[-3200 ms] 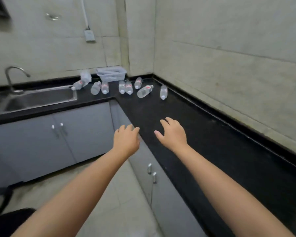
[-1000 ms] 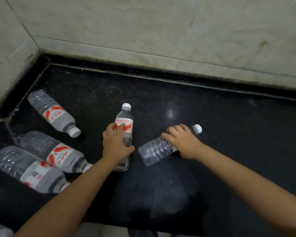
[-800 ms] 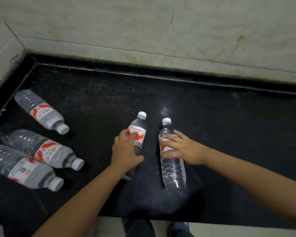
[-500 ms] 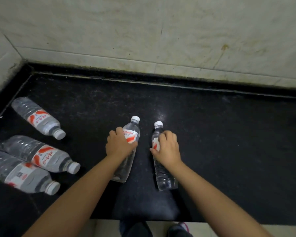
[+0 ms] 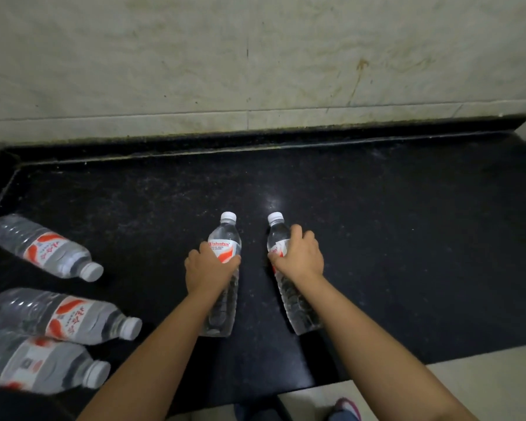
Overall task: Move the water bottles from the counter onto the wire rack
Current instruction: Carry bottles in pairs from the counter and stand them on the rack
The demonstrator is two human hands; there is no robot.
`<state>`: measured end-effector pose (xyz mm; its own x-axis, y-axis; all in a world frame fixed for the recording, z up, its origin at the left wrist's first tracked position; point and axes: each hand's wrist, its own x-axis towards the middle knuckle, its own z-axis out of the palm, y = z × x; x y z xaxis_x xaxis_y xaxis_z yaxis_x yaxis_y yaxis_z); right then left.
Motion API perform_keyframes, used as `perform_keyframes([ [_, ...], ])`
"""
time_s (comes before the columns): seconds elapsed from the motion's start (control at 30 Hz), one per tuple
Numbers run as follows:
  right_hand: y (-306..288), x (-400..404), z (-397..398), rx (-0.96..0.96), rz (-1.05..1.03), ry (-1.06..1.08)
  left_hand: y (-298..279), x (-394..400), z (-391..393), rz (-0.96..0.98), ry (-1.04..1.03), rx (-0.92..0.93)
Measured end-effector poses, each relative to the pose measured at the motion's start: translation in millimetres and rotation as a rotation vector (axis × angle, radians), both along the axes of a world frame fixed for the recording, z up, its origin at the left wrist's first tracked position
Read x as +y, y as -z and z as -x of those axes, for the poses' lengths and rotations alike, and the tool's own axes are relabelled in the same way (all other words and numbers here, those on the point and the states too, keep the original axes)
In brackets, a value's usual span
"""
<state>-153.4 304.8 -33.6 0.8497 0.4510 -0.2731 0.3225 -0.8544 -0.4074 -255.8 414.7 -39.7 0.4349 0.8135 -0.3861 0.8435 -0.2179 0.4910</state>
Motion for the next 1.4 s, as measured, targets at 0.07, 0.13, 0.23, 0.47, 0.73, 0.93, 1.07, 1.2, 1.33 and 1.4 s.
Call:
perform_keyframes([
  [0.07, -1.8, -11.6, -3.0, 0.023, -0.045, 0.024, -4.5, -4.4, -2.9, -0.042, 0.044, 0.023],
  [0.13, -3.4, -29.7, -6.0, 0.04, -0.108, 0.062, -10.3, -12.2, -6.8, -0.096, 0.114, 0.054],
  [0.23, -10.0, -59.5, -15.7, 0.031, -0.22, 0.125, -22.0, -31.1, -20.9, -0.13, 0.19, 0.062],
  [0.47, -40.0, -158.1, -49.4, -0.13, -0.411, 0.134, -58.6, -138.9, -74.7, -0.251, 0.301, -0.067],
  [0.73, -106.3, -360.6, -112.1, -0.499, -0.503, 0.151, -115.6, -332.5, -156.3, -0.398, 0.381, -0.41],
  [0.93, -163.2, -488.5, -178.8, -1.021, -0.453, 0.2, -171.7, -450.6, -237.9, -0.518, 0.486, -0.628],
  [1.07, -194.7, -551.7, -230.5, -1.25, -0.308, 0.268, -203.0, -508.6, -295.5, -0.547, 0.554, -0.721],
  [1.2, -219.9, -601.7, -289.2, -1.341, -0.233, 0.317, -228.0, -551.4, -357.4, -0.595, 0.627, -0.795],
  [1.33, -241.5, -643.7, -358.8, -1.353, -0.211, 0.341, -242.3, -582.3, -435.7, -0.66, 0.704, -0.89],
  [1.4, -257.5, -658.9, -395.7, -1.376, -0.185, 0.364, -255.7, -596.7, -477.5, -0.664, 0.722, -0.935],
])
